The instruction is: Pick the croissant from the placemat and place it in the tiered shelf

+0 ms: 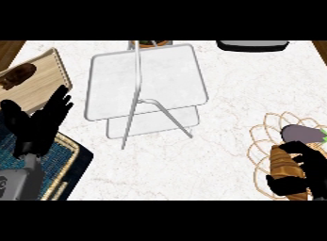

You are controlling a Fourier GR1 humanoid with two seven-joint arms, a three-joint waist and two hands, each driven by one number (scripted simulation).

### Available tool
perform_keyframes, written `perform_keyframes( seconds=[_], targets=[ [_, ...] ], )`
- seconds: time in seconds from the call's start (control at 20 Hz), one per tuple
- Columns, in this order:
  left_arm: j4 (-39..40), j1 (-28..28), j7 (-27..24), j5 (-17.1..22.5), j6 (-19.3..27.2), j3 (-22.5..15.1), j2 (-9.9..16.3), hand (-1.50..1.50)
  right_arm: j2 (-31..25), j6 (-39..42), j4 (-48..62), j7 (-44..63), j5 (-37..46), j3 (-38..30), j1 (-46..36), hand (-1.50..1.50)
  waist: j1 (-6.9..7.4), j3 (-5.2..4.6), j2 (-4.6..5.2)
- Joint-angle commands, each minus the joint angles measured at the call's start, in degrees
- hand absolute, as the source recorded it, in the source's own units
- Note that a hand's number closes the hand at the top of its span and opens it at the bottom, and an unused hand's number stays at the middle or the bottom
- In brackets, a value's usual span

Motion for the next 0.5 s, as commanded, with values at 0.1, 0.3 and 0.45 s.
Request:
perform_keyframes(
  seconds=[0.1,0.3,0.45],
  targets=[
    [3.4,0.7,2.6,0.0,-2.4,-3.8,-1.8,0.00,8.7,8.4,-7.4,-5.9,5.9,23.2,-8.9,1.50,8.69,-1.11,2.35],
    [5.7,2.1,2.4,-1.0,-0.9,-4.1,-3.0,0.00,19.5,7.9,-10.3,-1.6,12.6,34.3,-15.0,1.50,5.19,-1.12,1.08],
    [7.4,1.5,3.4,-1.2,0.0,-2.9,-2.5,0.00,26.8,7.3,-13.1,4.9,20.6,40.2,-20.2,1.50,2.12,-1.21,0.36]
  ],
)
